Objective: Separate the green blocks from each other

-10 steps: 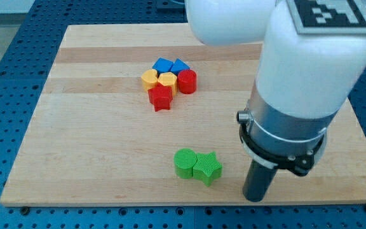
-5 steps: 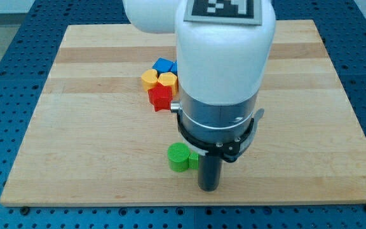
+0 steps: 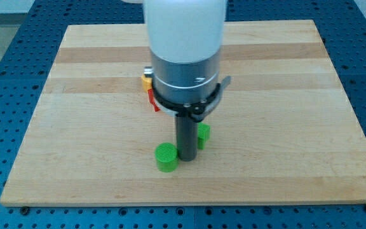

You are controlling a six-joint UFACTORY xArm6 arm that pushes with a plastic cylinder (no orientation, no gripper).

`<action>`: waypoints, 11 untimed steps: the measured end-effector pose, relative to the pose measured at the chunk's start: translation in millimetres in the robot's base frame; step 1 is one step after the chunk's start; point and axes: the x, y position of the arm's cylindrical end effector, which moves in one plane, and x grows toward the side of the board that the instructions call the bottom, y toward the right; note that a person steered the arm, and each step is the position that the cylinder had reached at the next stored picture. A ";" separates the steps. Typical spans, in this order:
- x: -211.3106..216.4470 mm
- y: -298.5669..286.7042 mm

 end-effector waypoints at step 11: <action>-84.2 12.9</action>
